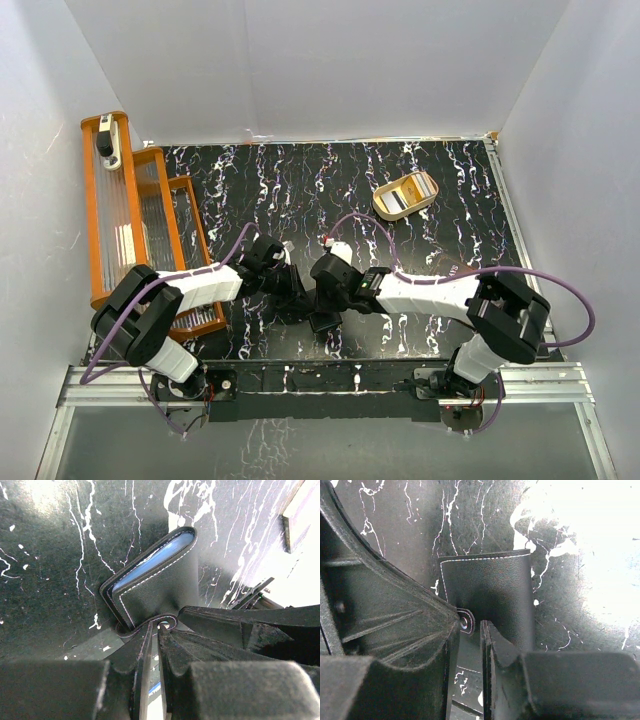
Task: Put the credit cards into the card holder
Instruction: Close the card holder at the center of the board.
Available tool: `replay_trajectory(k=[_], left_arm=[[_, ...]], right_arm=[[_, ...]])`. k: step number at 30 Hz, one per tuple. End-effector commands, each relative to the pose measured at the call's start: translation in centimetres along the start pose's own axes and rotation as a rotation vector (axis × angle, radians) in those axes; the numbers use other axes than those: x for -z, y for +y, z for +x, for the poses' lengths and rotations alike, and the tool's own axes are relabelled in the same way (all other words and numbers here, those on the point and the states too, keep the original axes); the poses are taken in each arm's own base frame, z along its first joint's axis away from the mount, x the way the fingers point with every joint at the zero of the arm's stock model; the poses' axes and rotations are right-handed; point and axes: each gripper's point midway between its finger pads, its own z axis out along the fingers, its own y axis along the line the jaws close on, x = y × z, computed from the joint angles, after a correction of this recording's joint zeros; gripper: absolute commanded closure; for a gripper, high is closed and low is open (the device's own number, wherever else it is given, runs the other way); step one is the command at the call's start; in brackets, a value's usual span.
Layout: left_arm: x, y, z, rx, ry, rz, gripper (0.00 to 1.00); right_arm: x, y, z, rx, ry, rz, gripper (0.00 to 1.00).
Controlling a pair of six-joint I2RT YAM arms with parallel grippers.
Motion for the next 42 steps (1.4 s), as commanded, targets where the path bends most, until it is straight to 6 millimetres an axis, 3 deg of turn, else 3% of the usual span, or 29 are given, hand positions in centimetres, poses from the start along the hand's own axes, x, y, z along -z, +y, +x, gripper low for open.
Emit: replay_trajectory(k=[1,13,20,24,28,42], left_arm=[[0.3,1.3,0.6,0.002,-0.002,-0.050,0.91],[0.3,1.4,0.6,0.005,-0.008,-0.051,0.91],[0.3,1.3,0.6,0.007,-0.011,-0.044,0.91],[0.7,1.0,0.5,0.009,-0.018,-0.041,0.89],[1.4,0.3,-0.1,-0.002,-0.054,-0.038,0.79],[1.0,0.0,-0.5,-0.005,-0.040,-0.045,0.83]], right_arm=[[-0.2,1.2,-0.6,-0.012,-0.017,-0.052,0.78],[-0.5,1.4,-0.3,-0.032,-0.005,-0.093,0.85],[-0.5,1.9,-0.3,-0.025,-0.002,-0.119,1.00],[-0.3,2.0,-0.6,-0.016,-0.014,-0.124,1.00],[0.1,1.9,-1.5,-0.001,-0.047,-0.102,1.00],[0.2,0.5,-2.4,0.060,-0.083,-0.029,1.00]])
